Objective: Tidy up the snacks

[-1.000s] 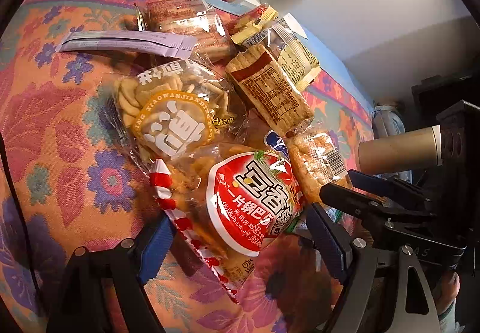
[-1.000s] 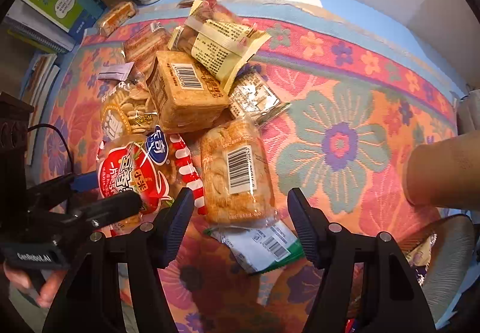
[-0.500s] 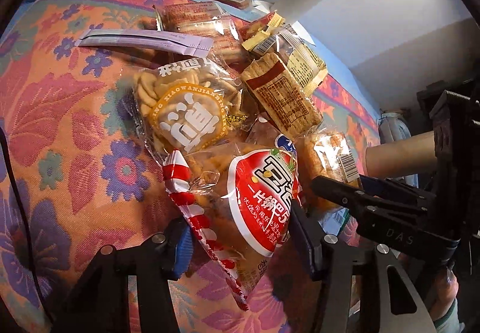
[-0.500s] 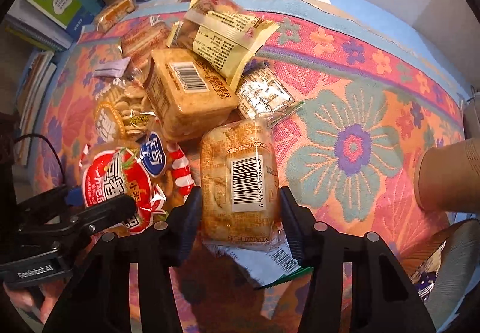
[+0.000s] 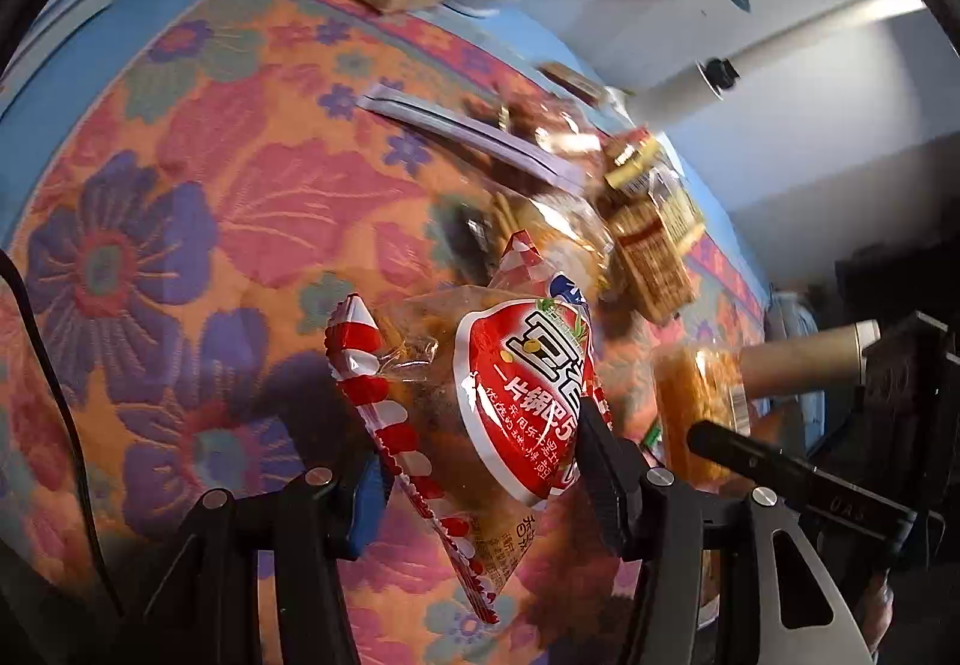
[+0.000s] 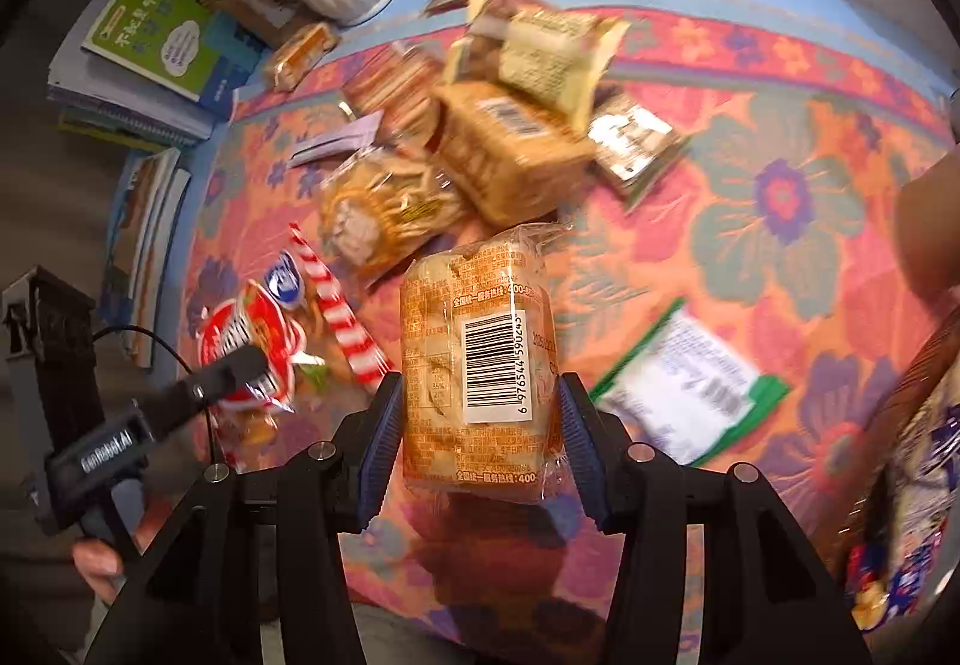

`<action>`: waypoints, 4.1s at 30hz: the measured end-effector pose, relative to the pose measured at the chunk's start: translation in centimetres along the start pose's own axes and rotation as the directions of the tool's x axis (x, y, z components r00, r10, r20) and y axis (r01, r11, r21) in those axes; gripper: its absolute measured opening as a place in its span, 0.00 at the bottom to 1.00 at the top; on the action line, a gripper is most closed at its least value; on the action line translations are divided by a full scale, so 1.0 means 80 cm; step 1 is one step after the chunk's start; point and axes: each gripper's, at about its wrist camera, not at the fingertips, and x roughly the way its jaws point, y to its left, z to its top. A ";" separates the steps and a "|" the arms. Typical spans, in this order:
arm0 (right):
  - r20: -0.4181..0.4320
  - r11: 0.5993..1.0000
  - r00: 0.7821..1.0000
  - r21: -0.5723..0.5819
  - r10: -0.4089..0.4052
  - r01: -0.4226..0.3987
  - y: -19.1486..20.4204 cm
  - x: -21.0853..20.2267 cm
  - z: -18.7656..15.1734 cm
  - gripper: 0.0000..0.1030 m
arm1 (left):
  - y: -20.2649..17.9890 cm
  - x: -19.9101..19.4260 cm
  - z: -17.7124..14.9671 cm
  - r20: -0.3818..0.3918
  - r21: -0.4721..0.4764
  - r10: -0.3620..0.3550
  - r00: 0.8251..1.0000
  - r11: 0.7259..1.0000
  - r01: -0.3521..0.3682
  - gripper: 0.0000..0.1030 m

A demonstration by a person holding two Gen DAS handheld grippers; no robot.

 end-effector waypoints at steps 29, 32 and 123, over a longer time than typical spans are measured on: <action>0.041 0.979 0.994 0.182 -0.099 0.090 0.025 0.046 -0.054 0.61 | 0.007 0.008 0.016 -0.097 0.572 0.234 0.967 0.808 -0.138 0.93; 0.051 0.975 0.988 0.178 -0.147 0.136 0.036 0.057 -0.048 0.61 | 0.005 0.024 0.017 -0.103 0.599 0.241 0.965 0.790 -0.134 0.93; 0.304 0.905 0.874 0.317 -0.378 0.282 -0.176 -0.197 -0.098 0.54 | -0.242 -0.022 0.010 0.102 0.558 0.046 0.994 0.825 -0.096 0.75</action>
